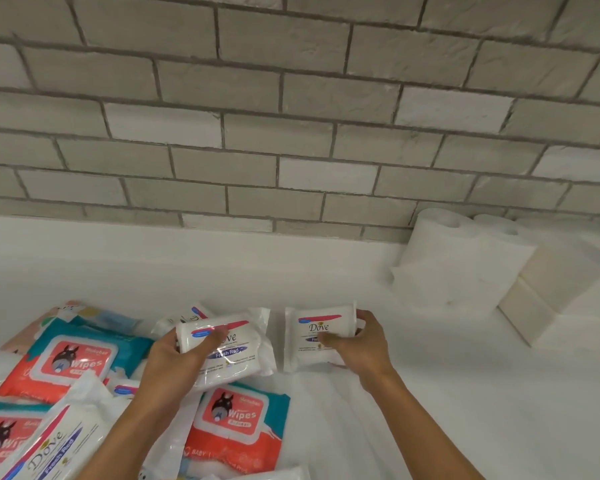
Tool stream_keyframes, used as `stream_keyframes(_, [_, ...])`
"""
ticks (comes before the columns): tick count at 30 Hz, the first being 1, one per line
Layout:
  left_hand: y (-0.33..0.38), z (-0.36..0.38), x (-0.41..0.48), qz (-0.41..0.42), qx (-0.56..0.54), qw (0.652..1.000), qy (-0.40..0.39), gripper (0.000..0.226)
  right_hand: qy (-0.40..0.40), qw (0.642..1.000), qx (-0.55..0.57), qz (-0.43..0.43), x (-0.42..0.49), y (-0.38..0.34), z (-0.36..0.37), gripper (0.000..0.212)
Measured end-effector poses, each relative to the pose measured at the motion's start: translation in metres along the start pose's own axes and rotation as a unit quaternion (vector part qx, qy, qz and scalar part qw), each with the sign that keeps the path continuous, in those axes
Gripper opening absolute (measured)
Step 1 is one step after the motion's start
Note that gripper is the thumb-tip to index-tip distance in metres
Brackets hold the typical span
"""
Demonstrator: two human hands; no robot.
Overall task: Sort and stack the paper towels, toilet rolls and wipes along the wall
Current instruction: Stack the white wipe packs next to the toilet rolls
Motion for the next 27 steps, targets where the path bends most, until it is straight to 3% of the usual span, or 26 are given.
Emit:
stream_keyframes(6, [0.009, 0.018, 0.003, -0.002, -0.037, 0.999, -0.023, 0.032, 0.032, 0.998, 0.053, 0.025, 0.04, -0.016, -0.033, 0.066])
stream_keyframes(13, [0.012, 0.03, 0.008, 0.007, -0.047, 0.999, -0.023, 0.021, 0.059, 0.995, 0.076, 0.04, 0.104, -0.024, -0.051, 0.049])
stream_keyframes(19, [0.016, 0.03, 0.014, 0.022, -0.031, 0.999, -0.002, 0.015, 0.079, 0.995, 0.019, 0.055, 0.158, -0.003, -0.046, 0.06])
stream_keyframes(27, [0.013, 0.039, 0.038, 0.019, -0.011, 1.0, 0.006, 0.019, 0.159, 0.978, -0.13, -0.017, 0.159, -0.019, -0.053, 0.042])
Point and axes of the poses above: each hand's wrist, its own x-axis towards the middle knuckle, its own z-axis out of the palm, y = z × x, the point moved 7 cm from there along x, towards the middle knuckle, and after that the axes turned 5 degrees about -x, right-handed, at the moved point
